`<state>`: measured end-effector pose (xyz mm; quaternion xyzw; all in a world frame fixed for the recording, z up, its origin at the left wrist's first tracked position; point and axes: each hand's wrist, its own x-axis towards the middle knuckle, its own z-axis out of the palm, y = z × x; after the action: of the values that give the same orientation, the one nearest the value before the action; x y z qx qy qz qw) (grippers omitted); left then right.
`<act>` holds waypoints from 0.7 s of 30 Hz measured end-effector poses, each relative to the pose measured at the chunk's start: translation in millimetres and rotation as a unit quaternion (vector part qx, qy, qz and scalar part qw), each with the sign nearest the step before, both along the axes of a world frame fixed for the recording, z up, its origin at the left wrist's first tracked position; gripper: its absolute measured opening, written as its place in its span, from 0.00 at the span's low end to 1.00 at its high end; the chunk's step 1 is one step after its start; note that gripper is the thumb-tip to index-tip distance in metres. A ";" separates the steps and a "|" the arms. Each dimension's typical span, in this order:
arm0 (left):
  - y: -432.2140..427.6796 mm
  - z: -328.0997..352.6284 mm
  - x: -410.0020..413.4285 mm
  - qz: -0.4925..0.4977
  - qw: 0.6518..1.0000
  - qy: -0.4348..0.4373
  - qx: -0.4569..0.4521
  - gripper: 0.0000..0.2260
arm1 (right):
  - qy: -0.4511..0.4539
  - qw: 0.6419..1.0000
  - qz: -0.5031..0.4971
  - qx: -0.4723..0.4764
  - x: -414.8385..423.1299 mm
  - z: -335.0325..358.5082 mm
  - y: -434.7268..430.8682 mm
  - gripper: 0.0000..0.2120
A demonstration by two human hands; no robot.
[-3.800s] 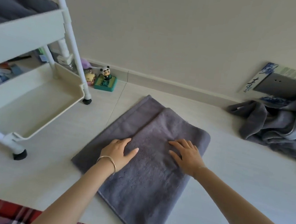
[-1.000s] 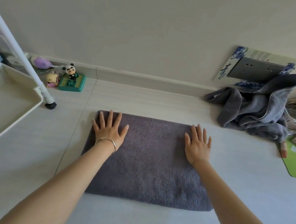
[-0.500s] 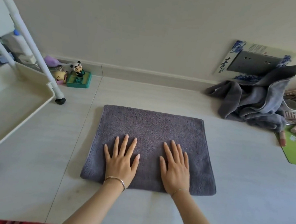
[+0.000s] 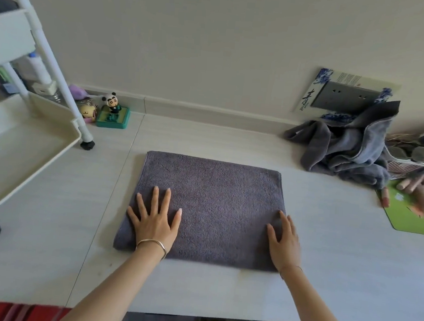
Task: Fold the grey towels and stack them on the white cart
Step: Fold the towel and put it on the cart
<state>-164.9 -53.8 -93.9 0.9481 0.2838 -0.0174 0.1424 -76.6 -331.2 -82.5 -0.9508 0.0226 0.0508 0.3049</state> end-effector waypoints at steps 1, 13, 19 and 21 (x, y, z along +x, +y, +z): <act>2.8 1.4 1.1 0.004 1.000 -0.006 -0.002 0.38 | -0.005 1.000 -0.017 0.013 2.6 5.0 -1.2 0.25; 26.1 10.2 2.2 0.100 0.984 -0.118 -0.092 0.34 | 0.218 0.970 -0.042 0.097 49.2 37.4 -11.2 0.24; 46.0 15.7 2.5 0.163 0.924 -0.220 -0.266 0.28 | 0.306 0.921 0.021 0.241 58.1 62.0 -17.0 0.21; 52.1 15.9 -1.5 0.164 0.910 -0.212 -0.315 0.25 | 0.317 0.902 0.044 0.288 60.2 77.1 -13.9 0.19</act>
<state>-166.5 -1.6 -78.0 0.7754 0.3783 0.1193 0.4912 -16.4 -345.0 -5.4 -0.7551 0.0610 0.3675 0.5395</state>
